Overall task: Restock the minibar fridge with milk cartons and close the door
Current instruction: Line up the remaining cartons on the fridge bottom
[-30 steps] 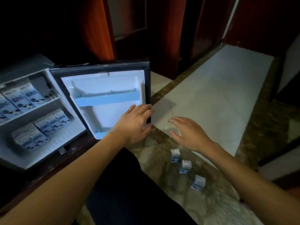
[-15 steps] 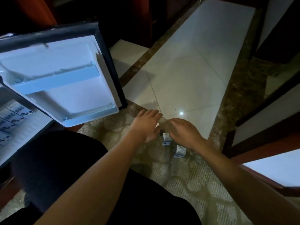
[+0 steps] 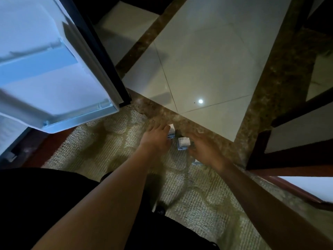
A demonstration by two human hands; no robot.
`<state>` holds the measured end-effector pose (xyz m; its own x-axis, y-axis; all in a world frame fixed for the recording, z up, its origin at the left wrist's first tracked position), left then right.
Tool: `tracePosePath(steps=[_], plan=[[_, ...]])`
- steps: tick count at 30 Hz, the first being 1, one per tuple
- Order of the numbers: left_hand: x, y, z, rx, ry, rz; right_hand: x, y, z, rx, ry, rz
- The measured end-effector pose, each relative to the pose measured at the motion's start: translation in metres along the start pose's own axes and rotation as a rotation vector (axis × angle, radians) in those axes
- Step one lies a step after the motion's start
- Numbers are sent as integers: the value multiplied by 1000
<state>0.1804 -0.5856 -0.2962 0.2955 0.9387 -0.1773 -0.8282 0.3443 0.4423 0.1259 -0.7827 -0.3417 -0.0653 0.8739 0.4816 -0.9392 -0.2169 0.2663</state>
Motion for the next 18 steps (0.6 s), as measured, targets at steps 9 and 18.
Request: tracePosePath(steps=[9, 18], plan=[[23, -55, -39, 38, 48, 80, -28, -19, -37, -16, -19, -2], [5, -72, -61, 71, -10, 159, -28, -34, -45, -22, 162, -14]])
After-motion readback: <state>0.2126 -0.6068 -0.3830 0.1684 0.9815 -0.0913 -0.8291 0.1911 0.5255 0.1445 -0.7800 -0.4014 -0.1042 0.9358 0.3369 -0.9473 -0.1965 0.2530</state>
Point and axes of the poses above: each hand's wrist, its own y-axis away from the middle knuckle, its own z-axis out of the back of the hand, x = y × z, the point moved 1 cm from there along -y, towards the middle knuckle, and after that the axes turned 4 degrees about z, right-handed, at the moved point
